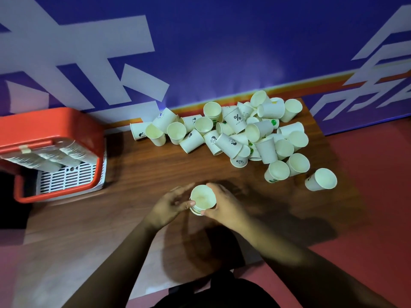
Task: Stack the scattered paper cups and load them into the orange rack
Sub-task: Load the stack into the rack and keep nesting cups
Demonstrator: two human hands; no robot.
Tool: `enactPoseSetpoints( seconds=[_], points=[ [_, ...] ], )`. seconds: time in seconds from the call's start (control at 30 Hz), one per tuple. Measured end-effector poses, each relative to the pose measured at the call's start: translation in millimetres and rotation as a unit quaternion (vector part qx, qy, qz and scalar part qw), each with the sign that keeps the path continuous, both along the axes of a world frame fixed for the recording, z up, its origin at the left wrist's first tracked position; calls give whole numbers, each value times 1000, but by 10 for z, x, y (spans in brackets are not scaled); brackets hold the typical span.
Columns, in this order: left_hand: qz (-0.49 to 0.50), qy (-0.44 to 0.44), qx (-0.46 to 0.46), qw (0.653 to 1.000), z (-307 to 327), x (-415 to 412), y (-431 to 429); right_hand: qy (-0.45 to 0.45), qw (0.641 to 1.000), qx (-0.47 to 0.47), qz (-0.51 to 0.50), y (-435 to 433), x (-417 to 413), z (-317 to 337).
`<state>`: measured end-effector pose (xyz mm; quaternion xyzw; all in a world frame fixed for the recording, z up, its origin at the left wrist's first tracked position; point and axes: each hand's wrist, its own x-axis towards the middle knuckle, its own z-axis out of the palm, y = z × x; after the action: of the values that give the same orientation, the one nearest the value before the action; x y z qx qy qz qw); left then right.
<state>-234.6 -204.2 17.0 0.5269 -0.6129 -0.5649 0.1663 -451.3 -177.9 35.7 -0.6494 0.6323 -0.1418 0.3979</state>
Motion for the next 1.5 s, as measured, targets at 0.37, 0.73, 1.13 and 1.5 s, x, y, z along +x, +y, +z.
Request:
enactPoseSetpoints(
  seconds=[0.37, 0.73, 1.13, 1.5],
  points=[
    [0, -103, -82, 991, -153, -79, 142, 9, 997, 70, 9, 156, -149, -207],
    [-71, -67, -114, 989, 212, -1489, -434, 17, 934, 18, -356, 22, -1748, -97],
    [-115, -69, 50, 990, -216, -2752, -583, -161, 914, 104, -357, -40, -2102, -321],
    [-56, -58, -14, 997, -368, -2756, -406, -271, 883, 100, -371, 144, -2111, -209]
  ],
)
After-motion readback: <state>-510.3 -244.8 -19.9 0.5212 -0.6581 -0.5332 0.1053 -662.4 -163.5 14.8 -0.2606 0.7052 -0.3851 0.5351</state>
